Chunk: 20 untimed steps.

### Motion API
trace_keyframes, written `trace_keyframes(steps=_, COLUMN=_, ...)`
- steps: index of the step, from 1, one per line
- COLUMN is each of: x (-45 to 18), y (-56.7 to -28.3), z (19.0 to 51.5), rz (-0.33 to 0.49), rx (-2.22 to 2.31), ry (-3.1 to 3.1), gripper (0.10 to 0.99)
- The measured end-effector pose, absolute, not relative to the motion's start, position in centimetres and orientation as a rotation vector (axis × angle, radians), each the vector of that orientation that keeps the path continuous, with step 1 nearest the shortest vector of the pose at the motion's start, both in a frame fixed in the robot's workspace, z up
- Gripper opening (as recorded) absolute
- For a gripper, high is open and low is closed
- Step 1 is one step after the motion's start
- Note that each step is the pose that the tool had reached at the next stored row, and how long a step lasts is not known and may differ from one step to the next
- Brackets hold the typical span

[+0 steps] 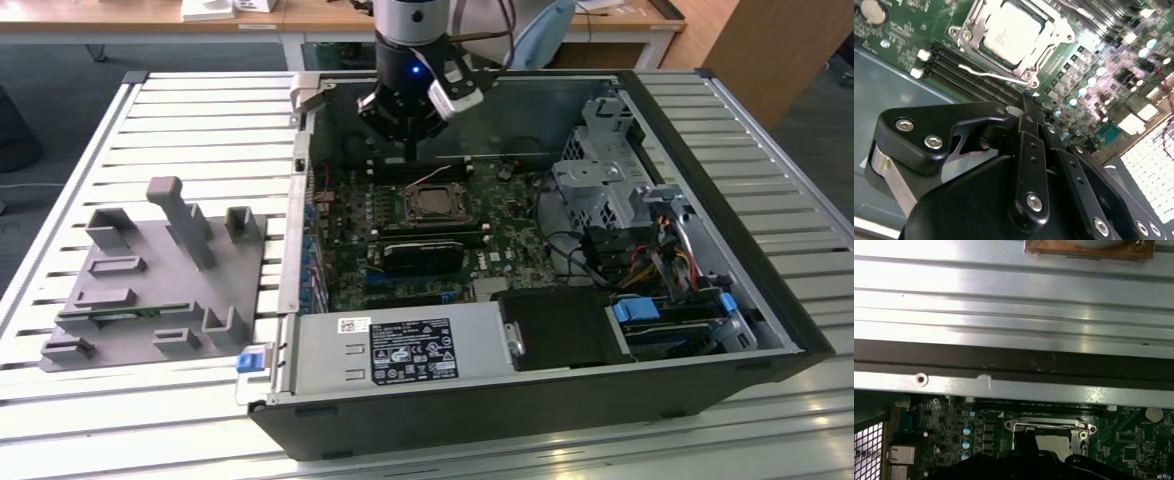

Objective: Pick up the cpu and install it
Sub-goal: 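Install the first cpu locking lever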

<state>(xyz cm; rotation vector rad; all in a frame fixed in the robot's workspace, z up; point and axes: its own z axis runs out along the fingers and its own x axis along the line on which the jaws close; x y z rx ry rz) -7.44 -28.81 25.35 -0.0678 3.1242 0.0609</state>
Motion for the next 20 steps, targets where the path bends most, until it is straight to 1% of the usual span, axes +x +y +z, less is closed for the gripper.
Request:
trace_keyframes(steps=2, x=-7.4, y=-28.8, z=25.2, rz=0.082, rx=-0.066, ry=3.123, gripper=0.106)
trace_keyframes(steps=20, x=-6.3, y=-28.8, z=24.2, rz=0.087, rx=-0.063, ry=3.123, gripper=0.106)
